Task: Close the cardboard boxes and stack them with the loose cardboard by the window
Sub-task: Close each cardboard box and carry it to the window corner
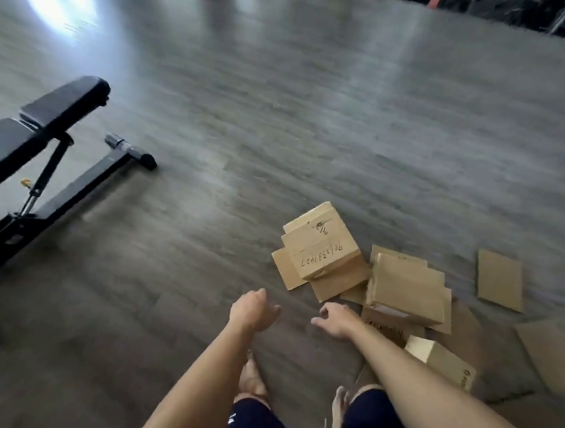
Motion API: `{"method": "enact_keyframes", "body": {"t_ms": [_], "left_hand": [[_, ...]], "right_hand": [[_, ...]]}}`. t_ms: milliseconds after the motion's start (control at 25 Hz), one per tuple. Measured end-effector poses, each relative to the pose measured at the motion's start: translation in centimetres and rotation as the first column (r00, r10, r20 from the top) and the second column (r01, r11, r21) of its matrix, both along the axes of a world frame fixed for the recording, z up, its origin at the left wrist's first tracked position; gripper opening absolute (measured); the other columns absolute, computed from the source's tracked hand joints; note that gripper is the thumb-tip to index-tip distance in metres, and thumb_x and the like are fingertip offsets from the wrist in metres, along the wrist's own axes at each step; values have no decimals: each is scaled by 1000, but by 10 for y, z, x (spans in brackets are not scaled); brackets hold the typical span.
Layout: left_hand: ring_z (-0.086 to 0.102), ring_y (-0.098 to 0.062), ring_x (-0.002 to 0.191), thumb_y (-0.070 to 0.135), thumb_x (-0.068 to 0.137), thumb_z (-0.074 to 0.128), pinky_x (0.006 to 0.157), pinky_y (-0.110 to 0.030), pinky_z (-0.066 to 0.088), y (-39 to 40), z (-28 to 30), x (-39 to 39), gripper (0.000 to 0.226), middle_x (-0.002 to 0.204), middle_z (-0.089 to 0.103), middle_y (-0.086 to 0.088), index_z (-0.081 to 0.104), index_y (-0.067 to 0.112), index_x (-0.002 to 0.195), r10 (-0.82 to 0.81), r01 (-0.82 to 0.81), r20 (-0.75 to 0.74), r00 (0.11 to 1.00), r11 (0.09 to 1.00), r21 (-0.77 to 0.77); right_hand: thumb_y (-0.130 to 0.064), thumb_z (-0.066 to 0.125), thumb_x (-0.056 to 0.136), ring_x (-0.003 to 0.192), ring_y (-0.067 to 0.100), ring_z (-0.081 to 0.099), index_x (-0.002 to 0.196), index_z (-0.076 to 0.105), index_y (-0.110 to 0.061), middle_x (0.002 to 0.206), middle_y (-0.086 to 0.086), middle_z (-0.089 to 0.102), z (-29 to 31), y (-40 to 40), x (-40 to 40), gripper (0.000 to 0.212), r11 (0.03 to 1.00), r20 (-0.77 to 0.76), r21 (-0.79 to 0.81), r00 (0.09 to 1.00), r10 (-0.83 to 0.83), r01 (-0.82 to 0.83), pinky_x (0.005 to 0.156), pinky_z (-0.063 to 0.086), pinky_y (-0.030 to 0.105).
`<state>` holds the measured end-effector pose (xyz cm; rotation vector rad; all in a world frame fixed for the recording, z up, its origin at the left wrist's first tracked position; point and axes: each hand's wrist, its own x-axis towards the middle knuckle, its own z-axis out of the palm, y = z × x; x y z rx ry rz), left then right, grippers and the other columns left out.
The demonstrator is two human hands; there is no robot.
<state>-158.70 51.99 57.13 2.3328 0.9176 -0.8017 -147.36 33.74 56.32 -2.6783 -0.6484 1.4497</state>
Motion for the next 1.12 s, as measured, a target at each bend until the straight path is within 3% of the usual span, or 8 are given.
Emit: {"method": "enact_keyframes", "body": {"t_ms": [200,400,600,800,920,1040,1120], "left_hand": [[56,-28,122,51,95,52,94,-34,45,39,-61,61,52,132,60,-9,55,14,130,151,-148,74,986,988,-47],[55,-31,122,54,95,55,96,-37,46,54,-212,148,55,129,58,-13,52,11,128,215,-208,140,967,976,-58],[49,-35,129,54,94,57,103,-41,41,56,-380,228,67,139,49,-17,42,9,141,320,-302,288,902,947,-106],[46,-37,132,58,90,61,106,-41,41,78,-521,263,81,146,45,-19,36,5,146,488,-449,275,829,872,-195],[57,-37,119,68,88,58,98,-43,50,98,-564,277,88,133,55,-20,42,-3,137,615,-543,194,764,776,-321],[62,-32,106,71,85,60,89,-48,57,111,-574,294,81,121,59,-13,52,3,128,749,-556,115,652,576,-599],[64,-31,104,72,80,65,85,-49,59,105,-573,305,80,118,62,-11,54,7,126,792,-569,99,602,512,-643]], "right_hand": [[-55,58,92,123,23,56,133,57,-22,133,3,62,-55,46,62,52,989,41,121,995,-96,90,95,44,29],[-49,53,94,123,28,54,133,52,-16,135,8,59,-206,34,159,51,970,243,133,942,-231,204,95,45,33],[-53,50,94,133,31,40,143,38,-16,146,12,43,-358,48,261,62,965,516,205,819,-249,165,104,37,42],[-66,53,86,134,34,38,144,34,-17,149,11,39,-473,60,335,78,957,699,228,655,-288,178,106,33,49],[-74,49,83,134,34,42,151,24,-18,152,11,39,-503,63,368,92,938,693,300,636,-338,173,104,38,48],[-78,47,83,128,32,51,156,14,-17,150,10,45,-516,67,378,100,917,648,362,661,-378,169,94,49,43],[-78,44,84,123,32,56,156,13,-17,146,10,50,-520,67,376,99,920,684,362,627,-372,151,89,50,41]]}}
